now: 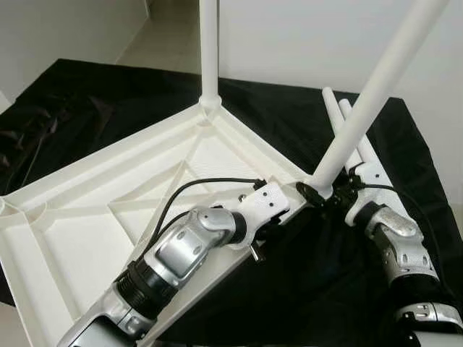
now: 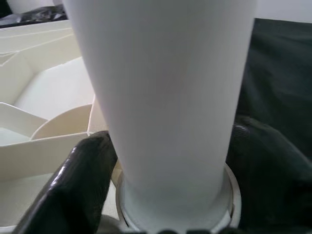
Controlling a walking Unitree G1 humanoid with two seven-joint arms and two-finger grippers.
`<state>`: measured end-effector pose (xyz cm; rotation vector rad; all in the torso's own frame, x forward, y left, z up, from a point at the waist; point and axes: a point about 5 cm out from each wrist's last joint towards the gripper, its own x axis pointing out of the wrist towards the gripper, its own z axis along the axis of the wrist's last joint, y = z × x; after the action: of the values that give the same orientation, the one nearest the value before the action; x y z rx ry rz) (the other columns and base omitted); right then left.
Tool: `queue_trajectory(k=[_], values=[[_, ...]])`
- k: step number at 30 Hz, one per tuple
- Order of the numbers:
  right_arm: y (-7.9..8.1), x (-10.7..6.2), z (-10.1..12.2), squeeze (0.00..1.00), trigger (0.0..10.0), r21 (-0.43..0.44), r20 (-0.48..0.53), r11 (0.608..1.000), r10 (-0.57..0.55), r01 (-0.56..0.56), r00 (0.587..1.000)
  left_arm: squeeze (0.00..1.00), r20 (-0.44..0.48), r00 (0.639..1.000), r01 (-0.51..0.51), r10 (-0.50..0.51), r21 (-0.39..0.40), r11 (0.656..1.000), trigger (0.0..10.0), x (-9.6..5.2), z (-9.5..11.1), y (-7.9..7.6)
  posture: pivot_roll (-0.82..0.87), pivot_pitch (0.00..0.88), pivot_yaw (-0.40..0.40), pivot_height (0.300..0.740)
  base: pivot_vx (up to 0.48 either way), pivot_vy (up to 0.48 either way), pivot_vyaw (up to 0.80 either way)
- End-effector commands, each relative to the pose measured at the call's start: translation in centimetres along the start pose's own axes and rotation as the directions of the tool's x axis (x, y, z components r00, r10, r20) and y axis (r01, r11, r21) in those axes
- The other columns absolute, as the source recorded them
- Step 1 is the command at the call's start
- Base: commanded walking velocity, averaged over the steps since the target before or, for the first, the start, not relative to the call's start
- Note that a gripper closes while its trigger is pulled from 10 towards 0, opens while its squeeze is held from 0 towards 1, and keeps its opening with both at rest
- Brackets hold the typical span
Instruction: Building children table
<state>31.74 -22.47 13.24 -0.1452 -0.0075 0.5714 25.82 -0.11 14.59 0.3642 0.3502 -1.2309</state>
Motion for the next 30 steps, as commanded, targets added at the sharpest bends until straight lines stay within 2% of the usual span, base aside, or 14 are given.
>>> queue_trajectory(k=[1, 2, 14, 17, 18, 21, 23, 25, 27, 29, 30], values=[[-0.2, 0.0, -0.6, 0.0, 4.5, 0.017, -0.017, 1.0, -0.004, 0.005, 1.0, 0.0, -0.078, 0.993, 0.083, -0.086, -0.036, 0.996, 10.0, 0.6, -1.6, -1.1, -0.05, 0.084, 0.015, 0.74, 0.0, 0.0, 0.0], [-0.2, 0.1, -0.8, 0.0, 0.0, 0.023, -0.014, 1.0, 0.012, -0.012, 1.0, 0.0, -0.078, 0.993, 0.084, -0.087, -0.035, 0.996, 10.0, 0.6, -1.6, -1.1, -0.04, 0.085, 0.016, 0.74, 0.0, 0.0, 0.0], [0.2, 0.4, -0.9, 0.0, 0.0, 0.042, 0.01, 0.998, 0.052, -0.053, 0.999, 0.0, -0.082, 0.993, 0.085, -0.088, -0.039, 0.996, 10.0, 0.6, -1.7, -1.2, -0.04, 0.09, 0.01, 0.74, 0.0, 0.0, 0.0], [1.0, 0.4, -0.7, 0.0, 0.0, 0.065, 0.042, 0.997, 0.025, -0.028, 0.999, 0.0, -0.082, 0.992, 0.089, -0.092, -0.044, 0.995, 10.0, 0.7, -1.7, -1.4, -0.05, 0.095, 0.006, 0.74, 0.0, 0.0, 0.0], [1.2, 0.5, -0.7, 0.0, 10.0, 0.068, 0.049, 0.998, 0.014, -0.017, 0.999, 0.0, -0.081, 0.992, 0.09, -0.093, -0.045, 0.995, 10.0, 0.7, -1.8, -1.4, -0.05, 0.095, 0.006, 0.74, 0.0, 0.0, 0.0], [1.6, 0.7, -0.7, 0.0, 10.0, 0.083, 0.053, 0.997, -0.013, 0.008, 0.998, 0.0, -0.081, 0.992, 0.091, -0.095, -0.045, 0.995, 10.0, 0.7, -1.8, -1.4, -0.05, 0.096, 0.005, 0.74, 0.0, 0.0, 0.0], [2.5, 1.1, -0.5, 0.0, 10.0, 0.113, 0.072, 0.99, -0.09, 0.081, 0.993, 0.0, -0.079, 0.992, 0.093, -0.096, -0.046, 0.995, 10.0, 0.7, -1.8, -1.4, -0.05, 0.101, 0.002, 0.74, 0.0, 0.0, 0.0], [2.7, 1.2, -0.4, 0.0, 10.0, 0.12, 0.075, 0.987, -0.119, 0.11, 0.99, 0.0, -0.078, 0.992, 0.093, -0.096, -0.046, 0.995, 10.0, 0.7, -1.8, -1.5, -0.05, 0.101, 0.002, 0.74, 0.0, 0.0, 0.0], [3.7, 1.7, -0.4, 0.0, 10.0, 0.129, 0.065, 0.972, -0.205, 0.196, 0.977, 0.0, -0.077, 0.992, 0.097, -0.1, -0.045, 0.994, 10.0, 0.7, -1.8, -1.5, -0.06, 0.11, -0.001, 0.74, 0.0, 0.0, 0.0], [4.2, 1.9, -0.3, 0.0, 10.0, 0.13, 0.063, 0.967, -0.229, 0.22, 0.971, 0.0, -0.078, 0.991, 0.104, -0.107, -0.04, 0.994, 10.0, 0.7, -1.8, -1.5, -0.06, 0.11, -0.001, 0.74, 0.0, 0.0, 0.0], [5.1, 2.3, 0.0, 0.0, 10.0, 0.147, 0.056, 0.949, -0.288, 0.277, 0.956, 0.0, -0.082, 0.989, 0.125, -0.127, -0.022, 0.992, 10.0, 0.7, -1.8, -1.7, -0.06, 0.117, -0.003, 0.74, 0.0, 0.0, 0.0]])
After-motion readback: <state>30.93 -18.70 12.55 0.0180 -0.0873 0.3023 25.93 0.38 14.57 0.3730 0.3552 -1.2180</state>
